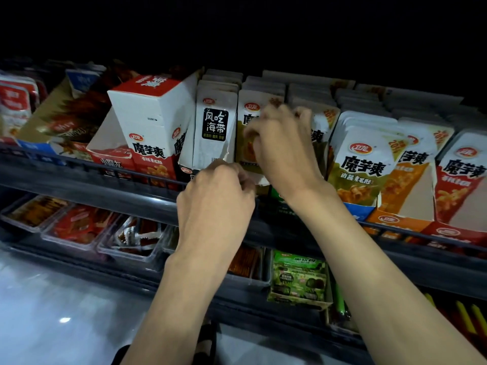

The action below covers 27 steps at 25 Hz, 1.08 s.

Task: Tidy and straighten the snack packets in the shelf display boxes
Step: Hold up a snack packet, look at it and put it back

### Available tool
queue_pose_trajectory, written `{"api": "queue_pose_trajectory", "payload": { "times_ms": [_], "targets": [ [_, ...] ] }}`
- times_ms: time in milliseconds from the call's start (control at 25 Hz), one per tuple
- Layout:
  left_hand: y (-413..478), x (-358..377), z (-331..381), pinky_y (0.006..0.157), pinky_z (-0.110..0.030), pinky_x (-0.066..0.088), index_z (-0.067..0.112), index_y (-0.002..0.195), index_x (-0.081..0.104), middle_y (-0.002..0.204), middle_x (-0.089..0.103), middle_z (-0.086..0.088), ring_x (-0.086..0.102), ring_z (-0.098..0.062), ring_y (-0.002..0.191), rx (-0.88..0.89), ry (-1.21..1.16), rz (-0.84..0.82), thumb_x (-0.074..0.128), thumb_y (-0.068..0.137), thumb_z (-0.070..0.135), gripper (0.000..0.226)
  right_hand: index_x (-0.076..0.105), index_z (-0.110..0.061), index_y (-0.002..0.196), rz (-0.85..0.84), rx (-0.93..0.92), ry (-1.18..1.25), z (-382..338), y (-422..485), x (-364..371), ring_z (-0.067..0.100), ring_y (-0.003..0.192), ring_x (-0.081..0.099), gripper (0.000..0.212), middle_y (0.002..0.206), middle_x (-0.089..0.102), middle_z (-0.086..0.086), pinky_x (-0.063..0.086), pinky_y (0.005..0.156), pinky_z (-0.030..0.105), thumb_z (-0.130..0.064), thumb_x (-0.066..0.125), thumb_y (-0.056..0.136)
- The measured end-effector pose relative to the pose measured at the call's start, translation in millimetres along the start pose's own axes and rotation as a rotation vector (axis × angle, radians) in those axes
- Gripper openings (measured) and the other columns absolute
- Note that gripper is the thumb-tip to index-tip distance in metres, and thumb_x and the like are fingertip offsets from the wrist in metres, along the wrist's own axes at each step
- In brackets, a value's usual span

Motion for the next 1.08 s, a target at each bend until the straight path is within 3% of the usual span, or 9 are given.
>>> {"api": "queue_pose_trajectory", "payload": {
  "times_ms": [80, 200, 320, 480, 720, 880, 1080],
  "targets": [
    [-0.2, 0.0, 0.0, 0.066, -0.032, 0.043, 0.028, 0.1, 0.068, 0.099, 0.067, 0.003, 0.064, -0.024, 0.087, -0.001, 0.006, 0.0, 0.052, 0.095, 0.033, 0.018, 0.074, -0.02, 0.09, -0.162, -0.007, -0.053, -0.1, -6.0, 9.1, 0.02, 0.112, 0.052, 0.02, 0.1, 0.066, 0.001, 0.02, 0.107, 0.044, -0.005, 0.06, 0.087],
    [-0.4, -0.4, 0.7, 0.067, -0.031, 0.039, 0.029, 0.103, 0.069, 0.107, 0.066, 0.003, 0.063, -0.024, 0.092, -0.001, 0.016, -0.004, 0.052, 0.095, 0.035, 0.02, 0.073, -0.019, 0.097, -0.219, -0.009, -0.056, -1.9, -7.5, 4.2, 0.02, 0.12, 0.051, 0.02, 0.112, 0.064, 0.002, 0.011, 0.114, 0.047, -0.01, 0.058, 0.09],
    [-0.6, -1.9, 3.5, 0.067, -0.031, 0.044, 0.028, 0.103, 0.069, 0.105, 0.066, 0.002, 0.064, -0.022, 0.09, 0.018, 0.0, 0.019, 0.054, 0.095, 0.035, 0.019, 0.071, -0.021, 0.114, -0.104, 0.008, -0.04, -3.5, -2.8, -24.0, 0.021, 0.124, 0.05, 0.027, 0.124, 0.062, 0.002, 0.016, 0.115, 0.046, -0.009, 0.061, 0.092],
    [0.2, 3.9, 16.4, 0.069, -0.031, 0.05, 0.024, 0.097, 0.069, 0.1, 0.064, 0.004, 0.06, -0.018, 0.09, 0.108, -0.12, 0.017, 0.059, 0.093, 0.027, 0.011, 0.067, -0.018, 0.122, 0.149, 0.133, -0.212, 24.9, -4.6, -79.6, 0.031, 0.118, 0.051, 0.03, 0.123, 0.062, 0.008, 0.029, 0.108, 0.045, -0.013, 0.063, 0.092],
    [-4.6, 14.7, 32.9, 0.082, -0.039, 0.053, 0.025, 0.111, 0.067, 0.11, 0.066, 0.004, 0.056, -0.021, 0.104, 0.181, -0.146, 0.015, 0.06, 0.092, 0.028, 0.02, 0.06, -0.013, 0.126, -0.109, 0.241, -0.376, 51.2, -20.8, -63.1, 0.032, 0.13, 0.043, 0.036, 0.132, 0.053, 0.012, 0.018, 0.117, 0.049, -0.029, 0.059, 0.094],
    [-7.1, 20.1, 38.7, 0.08, -0.037, 0.05, 0.024, 0.109, 0.068, 0.112, 0.065, 0.002, 0.055, -0.022, 0.103, 0.159, -0.098, 0.012, 0.059, 0.092, 0.029, 0.02, 0.059, -0.013, 0.128, 0.002, 0.215, -0.302, 58.4, -23.9, -67.9, 0.032, 0.124, 0.048, 0.039, 0.127, 0.057, 0.01, 0.022, 0.115, 0.047, -0.017, 0.064, 0.09],
    [-7.3, 19.6, 37.9, 0.076, -0.038, 0.051, 0.023, 0.106, 0.068, 0.11, 0.067, 0.002, 0.057, -0.022, 0.1, 0.134, -0.107, 0.039, 0.061, 0.091, 0.029, 0.018, 0.067, -0.014, 0.112, 0.08, 0.167, -0.233, 52.6, -28.0, -69.1, 0.03, 0.114, 0.052, 0.03, 0.116, 0.061, 0.007, 0.03, 0.107, 0.041, -0.011, 0.074, 0.083]
  ]
}}
Point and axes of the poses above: each hand's wrist, its own y-axis towards the middle knuckle, its own x-axis out of the palm, z = x × y, the point moved 6 cm from there along y, towards the middle knuckle
